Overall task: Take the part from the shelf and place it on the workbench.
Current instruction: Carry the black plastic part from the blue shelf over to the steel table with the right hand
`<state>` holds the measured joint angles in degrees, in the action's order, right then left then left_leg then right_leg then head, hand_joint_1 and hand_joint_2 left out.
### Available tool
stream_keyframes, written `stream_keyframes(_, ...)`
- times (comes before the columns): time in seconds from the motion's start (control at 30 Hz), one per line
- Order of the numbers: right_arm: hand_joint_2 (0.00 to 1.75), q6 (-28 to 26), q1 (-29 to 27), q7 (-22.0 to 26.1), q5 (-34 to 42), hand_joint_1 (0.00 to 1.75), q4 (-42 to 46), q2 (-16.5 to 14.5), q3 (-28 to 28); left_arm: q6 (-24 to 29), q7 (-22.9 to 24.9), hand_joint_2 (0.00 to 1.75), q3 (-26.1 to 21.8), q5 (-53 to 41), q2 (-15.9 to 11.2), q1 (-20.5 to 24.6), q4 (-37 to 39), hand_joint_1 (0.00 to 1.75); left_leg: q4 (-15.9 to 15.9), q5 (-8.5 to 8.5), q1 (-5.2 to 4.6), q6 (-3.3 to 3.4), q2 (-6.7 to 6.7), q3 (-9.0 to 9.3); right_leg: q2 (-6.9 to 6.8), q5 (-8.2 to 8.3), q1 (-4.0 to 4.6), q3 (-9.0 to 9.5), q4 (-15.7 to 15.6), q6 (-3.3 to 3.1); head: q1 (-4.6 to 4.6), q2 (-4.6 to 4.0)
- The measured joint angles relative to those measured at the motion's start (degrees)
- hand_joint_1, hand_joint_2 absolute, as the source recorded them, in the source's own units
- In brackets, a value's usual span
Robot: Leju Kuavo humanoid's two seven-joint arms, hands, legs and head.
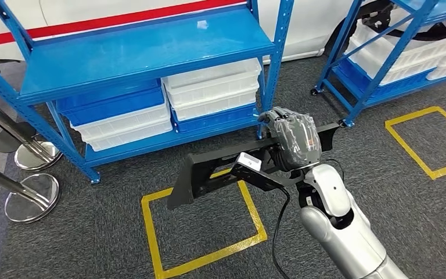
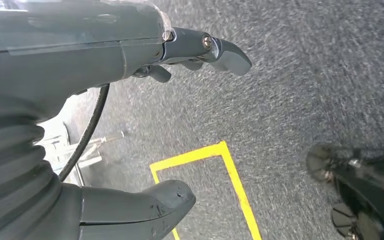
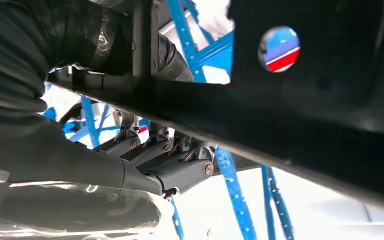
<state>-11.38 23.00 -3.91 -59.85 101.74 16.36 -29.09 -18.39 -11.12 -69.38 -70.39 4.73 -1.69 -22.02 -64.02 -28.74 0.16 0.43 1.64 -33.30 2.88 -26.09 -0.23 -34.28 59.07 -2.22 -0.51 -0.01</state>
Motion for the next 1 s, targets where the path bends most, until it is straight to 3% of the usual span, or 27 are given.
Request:
stream_keyframes(0.07, 1.75, -0.24, 0.36, -0.04, -0.14, 1.75, -0.34, -0.47, -0.56, 0.16, 0.06, 1.75, -0.38, -0.22, -0.37, -0.01, 0.31, 0.0, 5.02, 1.13, -0.01, 0.4, 2.05, 2.53, 1.19, 0.39, -0.19, -0.39, 0.05, 0.61, 0.0, 0.0)
stream_keyframes(0.1, 1.75, -0.32, 0.53, -0.05, -0.16, 1.75, -0.5, -0.64, -0.82, 0.26, 0.11, 1.75, -0.56, -0.32, -0.57, 0.04, 0.46, 0.0, 5.66, 0.97, -0.06, 0.43, 2.28, 2.86, 1.79, 0.69, -0.34, -0.63, -0.01, 1.07, 0.01, 0.0)
stream_keyframes(0.17, 1.75, -0.42, 0.65, -0.08, -0.17, 1.75, -0.74, -0.81, -1.22, 0.42, 0.21, 1.75, -0.73, -0.43, -0.83, 0.17, 0.68, 0.0, 6.65, 1.46, 0.04, 0.61, 1.13, 3.01, 2.32, 1.05, -0.44, -0.91, -0.13, 1.89, 0.0, 0.01)
stream_keyframes(0.23, 1.75, -0.5, 0.91, -0.09, -0.17, 1.75, -0.98, -0.82, -1.49, 0.49, 0.25, 1.75, -0.75, -0.45, -0.93, 0.27, 0.82, 0.0, 7.63, 2.12, 0.36, 1.07, -0.25, 3.14, 0.22, -0.58, -0.25, -2.01, 1.85, 2.41, -0.03, 0.0)
stream_keyframes(0.3, 1.75, -0.57, 1.25, -0.1, -0.17, 1.75, -1.32, -0.91, -1.81, 0.51, 0.26, 1.75, -0.79, -0.51, -0.93, 0.21, 1.01, 0.0, 7.9, 2.44, 0.42, 1.35, -1.63, 2.93, -2.12, -4.36, -0.37, -4.89, 8.12, 2.84, -0.04, 0.0)
stream_keyframes(0.37, 1.75, -0.59, 1.33, -0.11, -0.17, 1.75, -1.7, -1.04, -2.18, 0.54, 0.28, 1.75, -0.84, -0.76, -0.96, 0.14, 1.29, 0.0, 7.67, 2.47, 0.41, 1.37, -3.12, 2.59, -2.55, -6.68, -0.73, -7.42, 14.21, 3.34, -0.04, 0.01)
stream_keyframes(0.4, 1.75, -0.59, 1.38, -0.13, -0.17, 1.75, -1.9, -1.09, -2.33, 0.58, 0.23, 1.75, -0.86, -0.95, -0.98, 0.15, 1.47, 0.0, 7.5, 2.45, 0.41, 1.33, -3.83, 2.45, -2.68, -6.33, -0.89, -7.35, 14.67, 3.53, -0.04, 0.0)
stream_keyframes(0.47, 1.75, -0.62, 1.6, -0.17, -0.19, 1.75, -2.17, -1.16, -2.5, 0.69, -0.05, 1.75, -0.86, -1.4, -1.04, 0.24, 1.84, 0.0, 7.05, 2.29, 0.42, 1.08, -5.1, 2.26, -3.64, -3.23, -1.11, -3.96, 9.34, 3.69, -0.04, 0.01)
stream_keyframes(0.53, 1.75, -0.68, 2.0, -0.2, -0.23, 1.75, -2.24, -1.28, -2.54, 0.77, -0.43, 1.75, -0.85, -1.74, -1.21, 0.32, 2.18, 0.0, 6.53, 1.97, 0.22, 0.53, -6.11, 2.09, -5.74, -1.12, -0.75, -0.11, 2.39, 3.24, -0.03, 0.0)
stream_keyframes(0.6, 1.75, -0.78, 2.3, -0.21, -0.32, 1.75, -2.25, -1.46, -2.59, 0.81, -0.75, 1.75, -0.84, -1.95, -1.47, 0.3, 2.48, 0.0, 6.19, 1.83, -0.03, -0.11, -7.05, 1.93, -6.31, -0.93, -0.24, 0.7, 0.07, 2.4, -0.03, 0.0)
stream_keyframes(0.67, 1.75, -0.86, 2.35, -0.22, -0.41, 1.75, -2.25, -1.58, -2.68, 0.83, -1.05, 1.75, -0.84, -2.12, -1.7, 0.28, 2.69, 0.0, 6.1, 1.78, 0.07, -0.72, -7.85, 1.79, -4.98, -0.46, -0.17, 0.26, -0.11, 1.53, -0.03, 0.01)
stream_keyframes(0.73, 1.75, -0.97, 2.33, -0.24, -0.48, 1.75, -2.25, -1.65, -2.74, 0.86, -1.31, 1.75, -0.84, -2.32, -1.89, 0.36, 2.89, 0.0, 4.4, 0.16, 0.38, -1.32, -6.09, 1.08, -3.96, 0.05, -0.32, 0.03, -0.45, 0.69, -0.02, -0.01)
stream_keyframes(0.77, 1.75, -1.11, 2.28, -0.24, -0.51, 1.75, -2.25, -1.74, -2.75, 0.91, -1.4, 1.75, -0.83, -2.48, -1.97, 0.36, 3.04, 0.0, 1.92, -1.64, 0.5, -1.53, -4.59, 0.06, -3.48, 0.28, -0.42, -0.07, -0.59, 0.35, -0.02, -0.01)
stream_keyframes(0.8, 1.75, -1.29, 2.16, -0.25, -0.56, 1.75, -2.25, -1.85, -2.77, 0.98, -1.47, 1.75, -0.83, -2.63, -2.05, 0.32, 3.21, 0.0, -1.66, -3.82, 0.56, -1.64, -3.17, -1.36, -3.0, 0.42, -0.38, -0.23, -0.59, 0.13, -0.02, -0.01)
stream_keyframes(0.87, 1.75, -1.67, 1.68, -0.26, -0.67, 1.75, -2.25, -2.02, -2.79, 1.1, -1.53, 1.75, -0.82, -2.84, -2.2, 0.11, 3.5, 0.0, -9.07, -7.03, 0.54, -1.63, -2.16, -4.45, -1.76, 0.64, -0.2, -0.57, -0.49, -0.15, -0.02, -0.01)
stream_keyframes(0.9, 1.75, -1.79, 1.38, -0.27, -0.72, 1.75, -2.25, -2.04, -2.8, 1.12, -1.54, 1.75, -0.82, -2.89, -2.23, 0.03, 3.62, 0.0, -10.52, -7.06, 0.54, -1.51, -2.03, -4.97, -1.04, 0.73, -0.09, -0.7, -0.42, -0.21, -0.02, -0.01)
stream_keyframes(0.93, 1.75, -1.87, 1.14, -0.27, -0.76, 1.75, -2.25, -2.04, -2.8, 1.13, -1.54, 1.75, -0.82, -2.91, -2.27, -0.02, 3.74, 0.0, -9.61, -5.92, 0.52, -1.3, -1.89, -4.38, -0.25, 0.82, 0.0, -0.78, -0.33, -0.21, -0.02, 0.0)
stream_keyframes(0.97, 1.75, -1.9, 0.98, -0.28, -0.8, 1.75, -2.25, -2.05, -2.8, 1.14, -1.55, 1.75, -0.82, -2.93, -2.29, -0.03, 3.83, 0.0, -6.45, -3.88, 0.49, -0.98, -1.37, -2.72, 0.55, 0.9, 0.07, -0.81, -0.26, -0.15, -0.02, 0.0)
stream_keyframes(1.0, 1.75, -1.94, 0.91, -0.28, -0.83, 1.75, -2.25, -2.06, -2.79, 1.17, -1.56, 1.75, -0.82, -2.95, -2.37, -0.01, 3.91, 0.0, -2.28, -1.88, 0.47, -0.54, -0.04, -0.65, 1.28, 0.98, 0.06, -0.84, -0.19, -0.05, -0.03, -0.01)
